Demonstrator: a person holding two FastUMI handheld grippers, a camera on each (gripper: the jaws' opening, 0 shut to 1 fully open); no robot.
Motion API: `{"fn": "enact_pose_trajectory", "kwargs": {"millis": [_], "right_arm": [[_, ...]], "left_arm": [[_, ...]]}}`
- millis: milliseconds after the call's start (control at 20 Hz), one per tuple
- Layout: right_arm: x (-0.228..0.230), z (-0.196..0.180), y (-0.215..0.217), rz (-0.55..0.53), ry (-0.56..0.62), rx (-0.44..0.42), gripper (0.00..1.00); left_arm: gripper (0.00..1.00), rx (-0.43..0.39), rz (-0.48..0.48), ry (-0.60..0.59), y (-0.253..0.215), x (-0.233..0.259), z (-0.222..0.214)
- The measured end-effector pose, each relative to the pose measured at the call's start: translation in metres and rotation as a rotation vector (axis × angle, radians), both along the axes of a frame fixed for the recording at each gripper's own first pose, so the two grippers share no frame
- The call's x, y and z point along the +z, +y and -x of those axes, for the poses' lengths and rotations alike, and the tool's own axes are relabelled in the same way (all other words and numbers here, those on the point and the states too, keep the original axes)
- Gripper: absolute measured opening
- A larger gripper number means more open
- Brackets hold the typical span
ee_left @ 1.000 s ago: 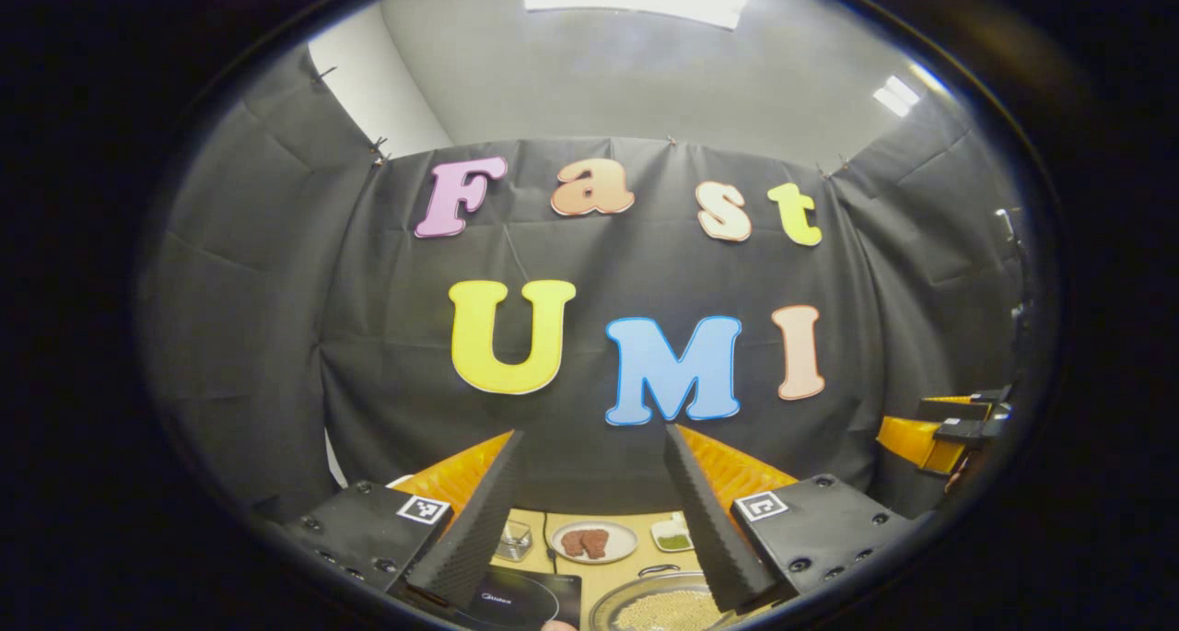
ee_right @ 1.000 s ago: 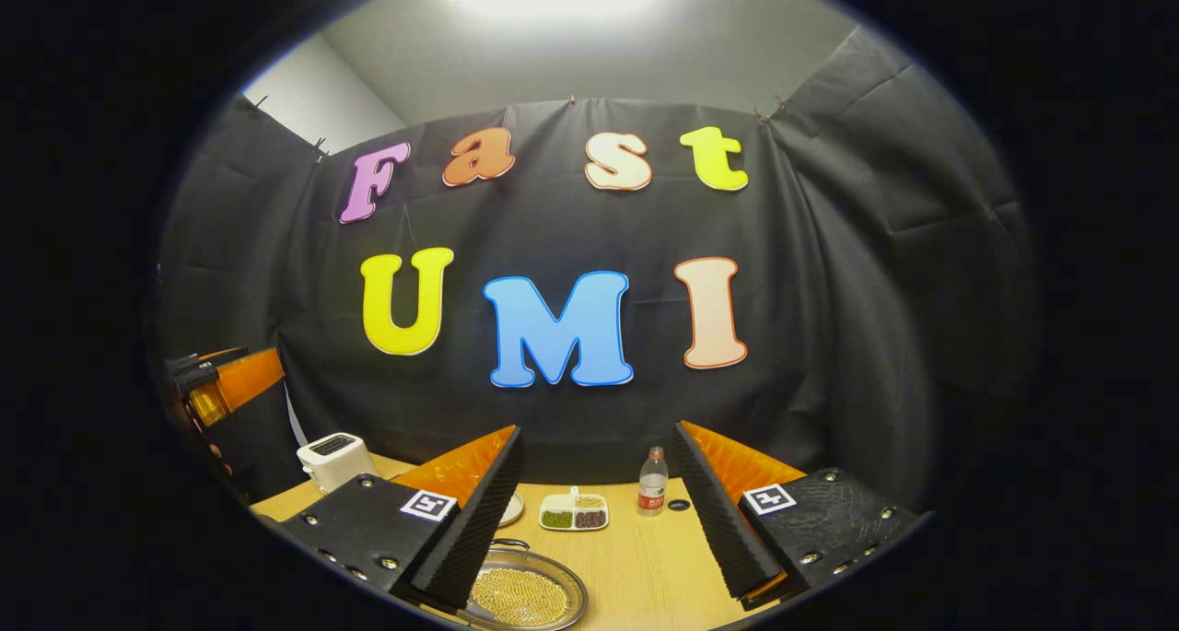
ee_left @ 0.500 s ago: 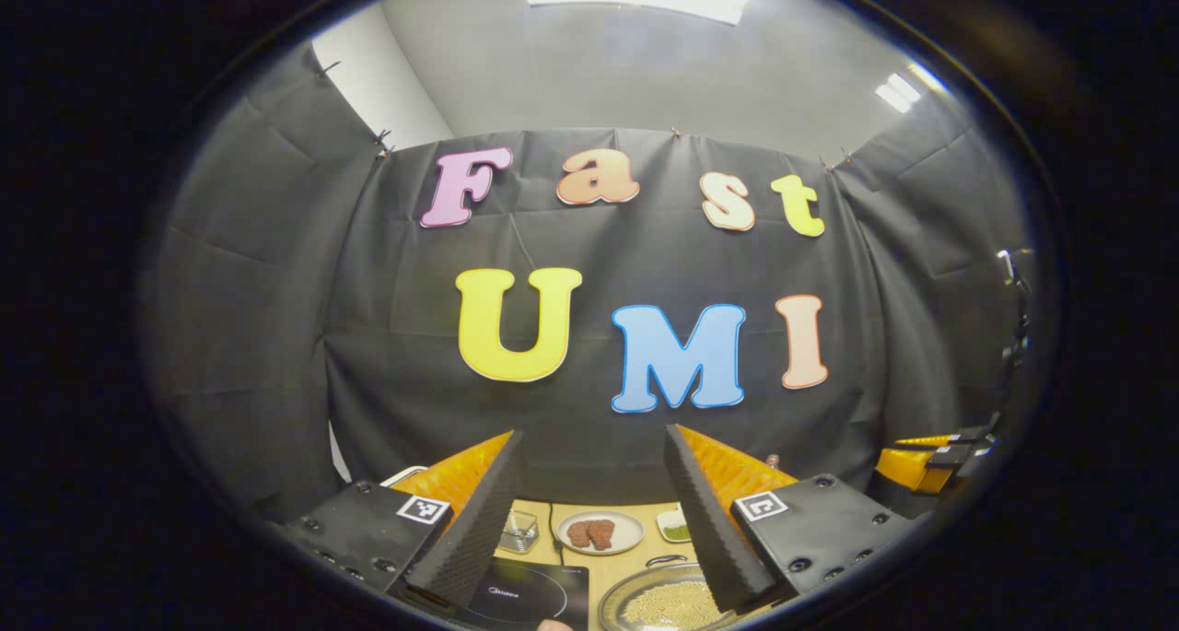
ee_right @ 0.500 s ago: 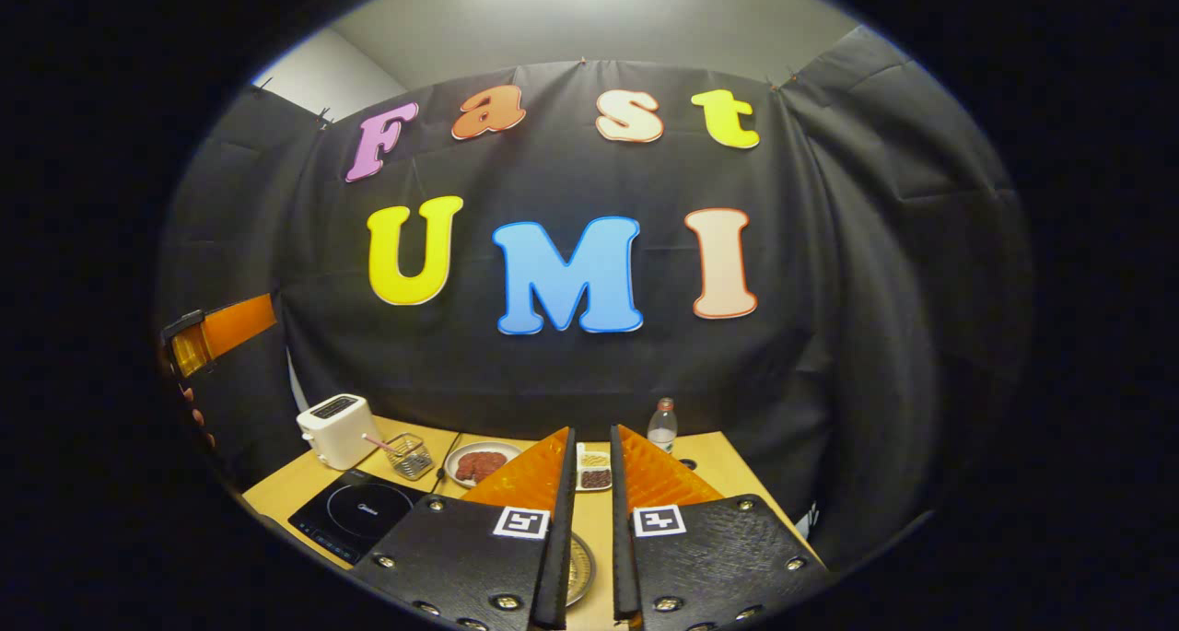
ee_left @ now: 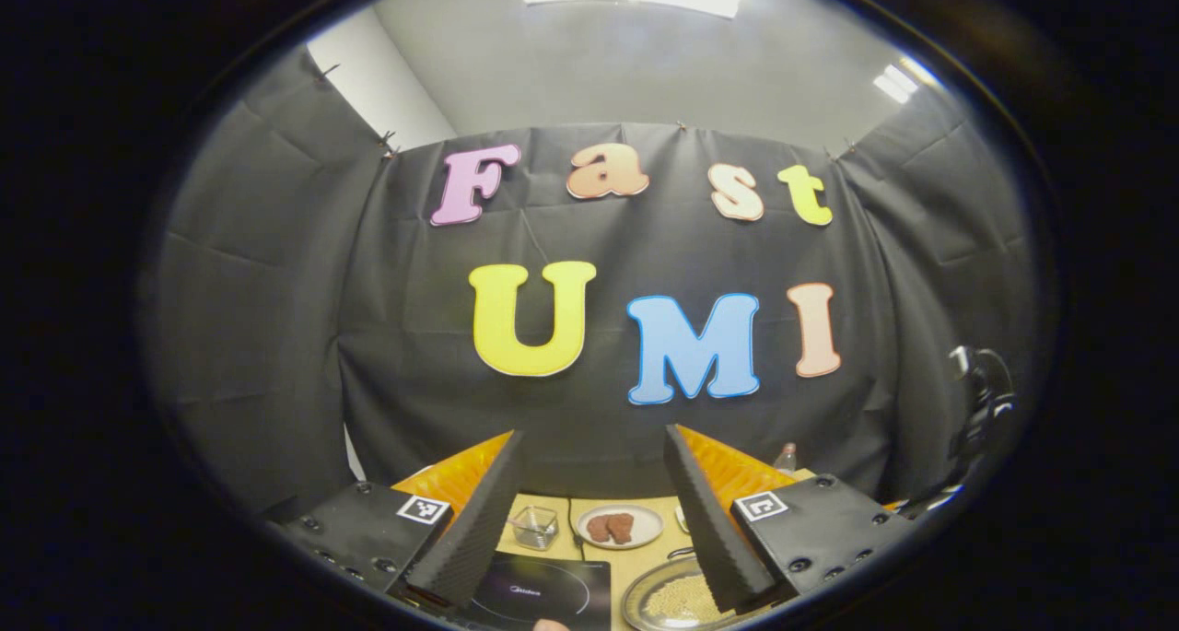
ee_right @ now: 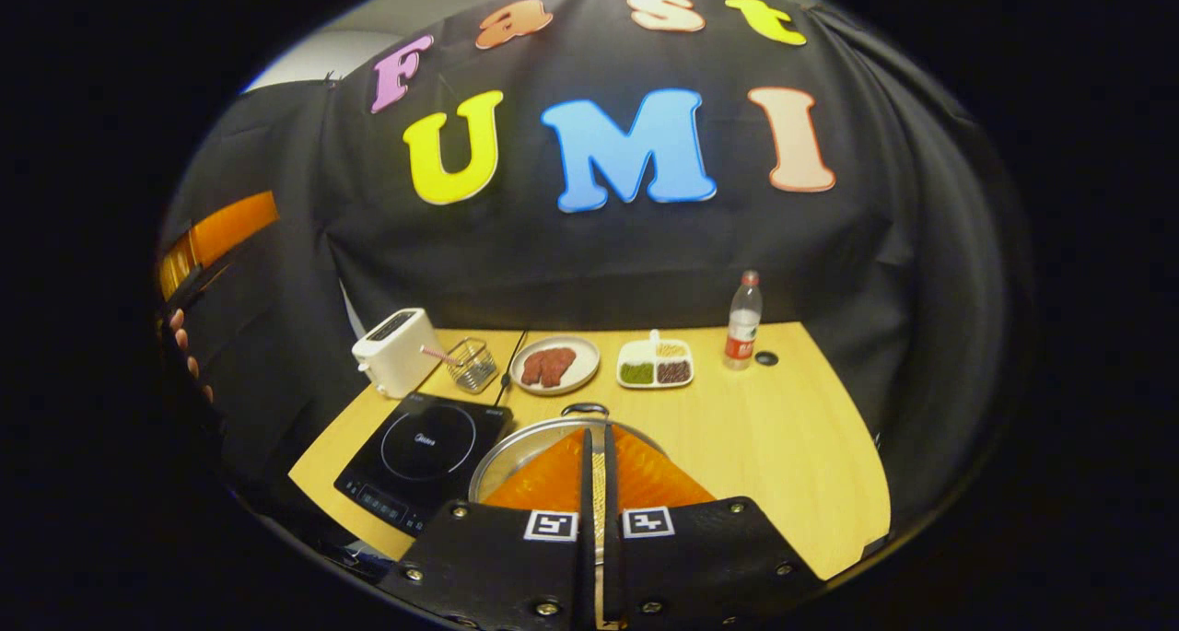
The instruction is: First push the handle of the pot to place it horizontally, then grasp the pot with both hands and set it on the induction cooktop.
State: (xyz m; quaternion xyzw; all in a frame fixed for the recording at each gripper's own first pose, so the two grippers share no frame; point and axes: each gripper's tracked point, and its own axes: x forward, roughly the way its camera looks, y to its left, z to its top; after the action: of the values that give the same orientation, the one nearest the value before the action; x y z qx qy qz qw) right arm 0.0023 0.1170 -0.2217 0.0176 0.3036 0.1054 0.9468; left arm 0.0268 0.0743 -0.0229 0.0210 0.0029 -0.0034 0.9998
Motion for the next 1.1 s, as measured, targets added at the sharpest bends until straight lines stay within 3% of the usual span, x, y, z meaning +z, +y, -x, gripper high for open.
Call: {"fn": "enact_pose_trajectory", "kwargs": {"millis": [400,500,950,1100], "right_arm": [[-0.078,0.035,0.035,-0.004,0.254,0.095,0.04],[-0.094,0.046,0.038,0.006,0.307,0.114,0.04],[-0.147,0.086,0.068,-0.042,0.544,0.162,0.04],[-0.161,0.094,0.077,-0.046,0.595,0.171,0.04]], "left_arm": [[0.99,0.026,0.009,0.015,0.019,-0.008,0.003],[0.95,0.031,0.008,0.02,0.023,-0.009,0.005],[0.99,0.05,-0.008,0.039,0.038,-0.016,0.016],[0.95,0.059,-0.01,0.045,0.045,-0.018,0.019]]}}
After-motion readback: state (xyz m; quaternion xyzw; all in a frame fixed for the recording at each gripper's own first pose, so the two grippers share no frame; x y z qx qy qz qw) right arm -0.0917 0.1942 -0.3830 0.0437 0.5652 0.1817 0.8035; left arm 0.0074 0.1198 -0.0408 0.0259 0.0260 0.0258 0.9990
